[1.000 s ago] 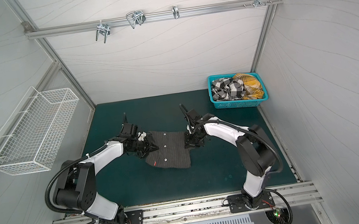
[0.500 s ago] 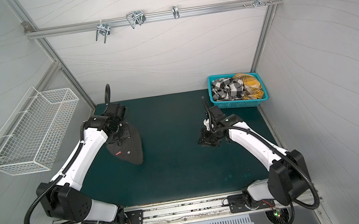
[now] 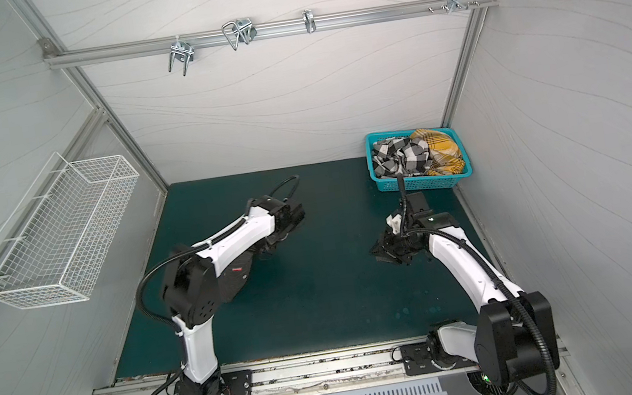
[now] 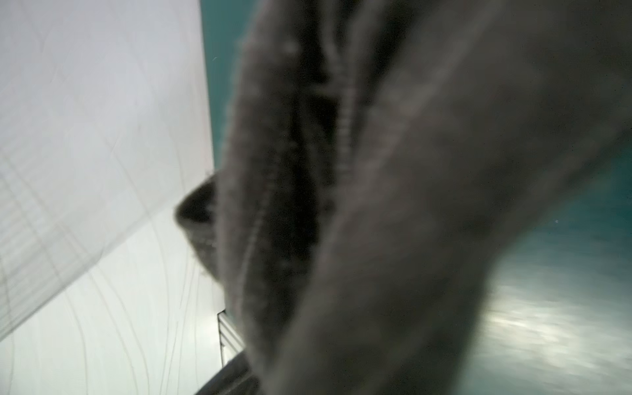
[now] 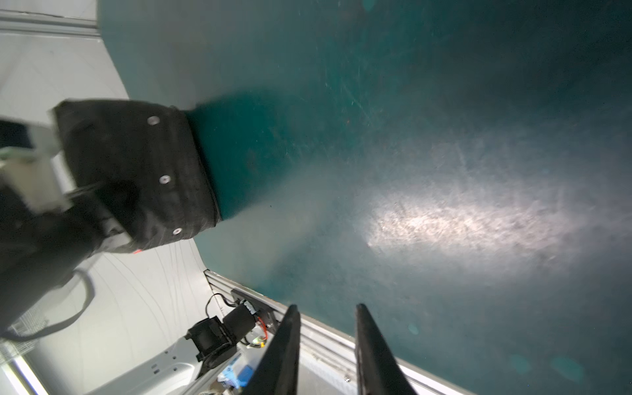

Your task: Fold and stack the long sleeve shirts

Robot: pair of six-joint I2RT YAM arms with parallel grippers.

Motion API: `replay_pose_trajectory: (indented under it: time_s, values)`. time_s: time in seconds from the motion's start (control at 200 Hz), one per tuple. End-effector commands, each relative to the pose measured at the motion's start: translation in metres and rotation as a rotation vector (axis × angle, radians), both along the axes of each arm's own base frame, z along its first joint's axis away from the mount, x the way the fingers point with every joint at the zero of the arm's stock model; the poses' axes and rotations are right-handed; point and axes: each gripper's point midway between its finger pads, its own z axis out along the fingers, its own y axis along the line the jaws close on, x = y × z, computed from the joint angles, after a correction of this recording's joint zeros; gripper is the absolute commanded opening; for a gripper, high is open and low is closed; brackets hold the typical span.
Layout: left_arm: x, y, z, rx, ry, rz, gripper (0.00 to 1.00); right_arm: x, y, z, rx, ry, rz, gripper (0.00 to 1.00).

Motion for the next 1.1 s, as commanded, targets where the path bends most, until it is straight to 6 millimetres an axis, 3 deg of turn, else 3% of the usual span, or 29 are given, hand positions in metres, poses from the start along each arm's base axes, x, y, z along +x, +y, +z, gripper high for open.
replay_pose_trajectory:
  time_s: [0.0,0.03,0.07,0.155,0.225,0.275,0.345,0.4,0.535,0.635,0.72,0.835,0.96,1.096]
  values:
    - [0.002,-0.057,0.014,-0.115,-0.108,0.025,0.66,-0.017,0.001,0.008,0.032,-0.020,0.034,0.45]
    - [0.001,-0.079,0.016,-0.152,-0.118,-0.003,0.81,-0.020,-0.001,0.008,0.027,-0.020,0.030,0.48]
    - [-0.003,-0.107,0.017,-0.223,-0.108,-0.024,0.94,-0.023,-0.003,0.008,0.016,-0.018,0.021,0.51]
    - [-0.011,-0.159,0.031,-0.442,-0.095,-0.037,0.95,-0.029,-0.009,0.012,-0.011,-0.030,0.001,0.55]
    - [-0.015,-0.173,0.050,-0.570,-0.106,-0.026,0.95,-0.031,-0.013,0.019,-0.029,-0.059,-0.006,0.56]
    - [-0.012,-0.162,0.072,-0.602,-0.159,-0.027,0.94,-0.031,-0.012,0.024,-0.031,-0.077,0.003,0.57]
    - [-0.006,-0.125,0.091,-0.638,-0.215,0.020,0.90,-0.032,0.002,0.029,-0.043,-0.092,0.084,0.56]
    - [-0.004,-0.092,0.087,-0.699,-0.213,0.079,0.81,-0.036,0.022,0.028,-0.087,-0.081,0.203,0.55]
    - [-0.008,-0.006,0.041,-0.896,-0.148,0.314,0.55,-0.028,0.075,0.027,-0.173,-0.108,0.371,0.54]
    - [-0.010,0.030,0.011,-0.979,-0.142,0.403,0.36,-0.015,0.120,0.027,-0.173,-0.119,0.453,0.51]
    - [-0.009,0.034,-0.006,-1.015,-0.086,0.410,0.22,-0.002,0.159,0.021,-0.202,-0.150,0.523,0.44]
    - [-0.002,0.035,-0.029,-1.025,-0.041,0.423,0.11,0.017,0.200,0.002,-0.241,-0.151,0.578,0.30]
    - [0.010,0.032,-0.049,-1.040,-0.015,0.434,0.02,0.033,0.233,-0.018,-0.209,-0.137,0.609,0.30]
    - [0.016,0.021,-0.076,-1.073,0.044,0.440,0.00,0.047,0.248,-0.049,-0.207,-0.098,0.589,0.29]
